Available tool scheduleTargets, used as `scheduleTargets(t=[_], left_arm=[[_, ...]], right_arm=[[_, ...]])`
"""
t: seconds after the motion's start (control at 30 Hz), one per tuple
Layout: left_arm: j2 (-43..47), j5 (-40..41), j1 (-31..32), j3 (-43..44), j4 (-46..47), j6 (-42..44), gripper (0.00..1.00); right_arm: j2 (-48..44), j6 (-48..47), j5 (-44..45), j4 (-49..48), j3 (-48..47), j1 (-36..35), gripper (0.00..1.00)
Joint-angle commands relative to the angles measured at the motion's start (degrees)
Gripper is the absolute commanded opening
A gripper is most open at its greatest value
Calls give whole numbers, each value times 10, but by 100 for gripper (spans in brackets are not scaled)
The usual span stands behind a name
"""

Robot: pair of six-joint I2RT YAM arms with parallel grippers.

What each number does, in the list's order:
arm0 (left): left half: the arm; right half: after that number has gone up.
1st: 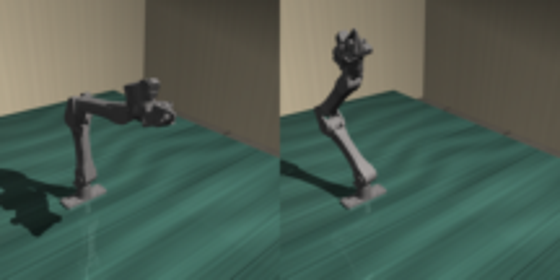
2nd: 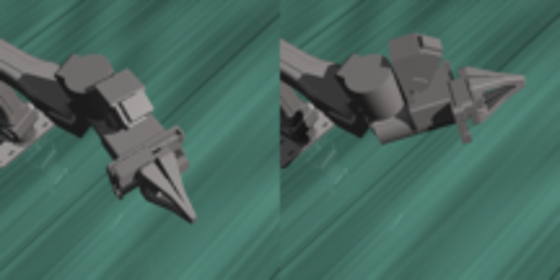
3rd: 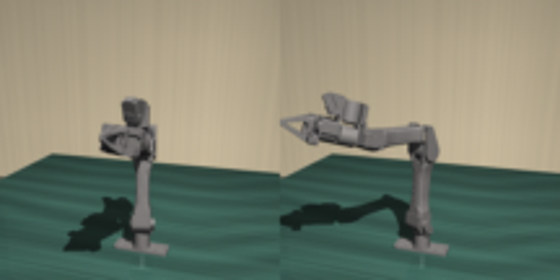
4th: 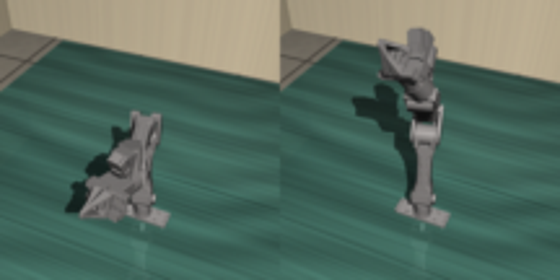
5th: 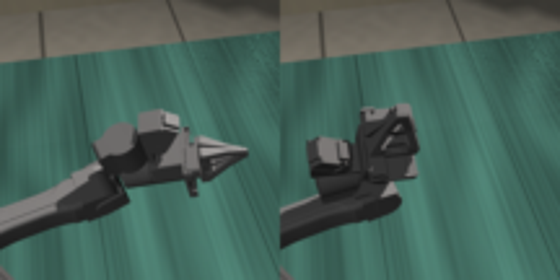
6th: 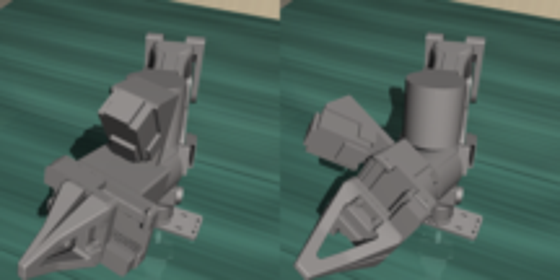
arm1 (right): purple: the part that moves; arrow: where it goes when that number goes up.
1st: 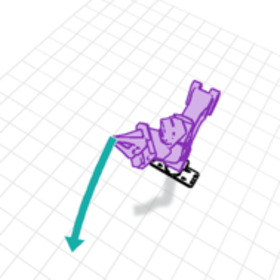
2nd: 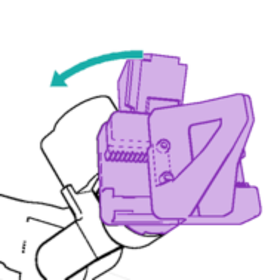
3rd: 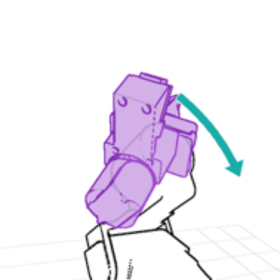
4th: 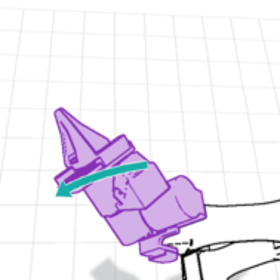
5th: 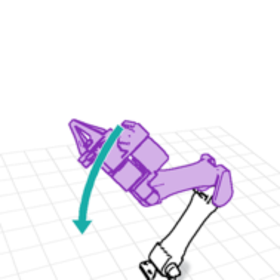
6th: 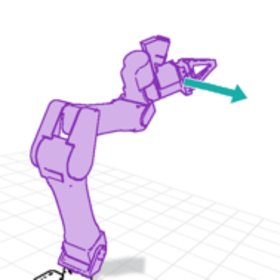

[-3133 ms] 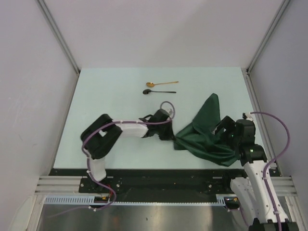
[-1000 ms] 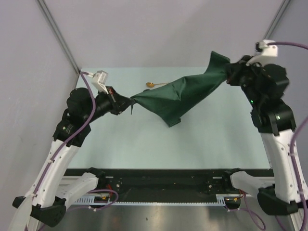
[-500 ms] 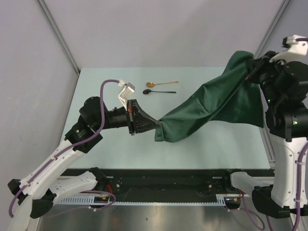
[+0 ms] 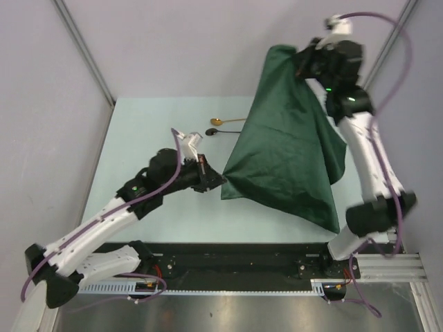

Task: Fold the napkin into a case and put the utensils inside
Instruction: Flatten out the crumpled napkin at the center of the board.

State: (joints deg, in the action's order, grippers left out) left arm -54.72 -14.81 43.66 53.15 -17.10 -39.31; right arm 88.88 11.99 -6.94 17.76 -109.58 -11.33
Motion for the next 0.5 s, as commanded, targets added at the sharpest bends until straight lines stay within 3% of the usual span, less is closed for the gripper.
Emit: scheduleTargets(t=[0.0, 0.07, 0.17, 0.23, 0.3, 0.43, 0.47], left_arm=[[-73, 223, -4, -37, -83, -65, 0], [-97, 269, -14, -46, -93, -86, 0], [-117, 292, -50, -79, -100, -124, 0], [-123, 268, -77, -108, -114, -146, 0], [-127, 260, -113, -131, -133, -157, 0], [-106, 253, -134, -174, -131, -160, 0], [-101, 240, -137, -183, -117, -154, 0]], right_arm=[[186, 1, -22, -65, -28, -78, 1], [251, 12, -8, -38, -89, -100, 2], [392, 33, -4, 54, -245, -126, 14], [472, 49, 3, 148, -359, -134, 27], [493, 65, 4, 198, -395, -134, 44], [409, 81, 52, 237, -268, -128, 64], [349, 88, 68, 238, -175, -121, 67]])
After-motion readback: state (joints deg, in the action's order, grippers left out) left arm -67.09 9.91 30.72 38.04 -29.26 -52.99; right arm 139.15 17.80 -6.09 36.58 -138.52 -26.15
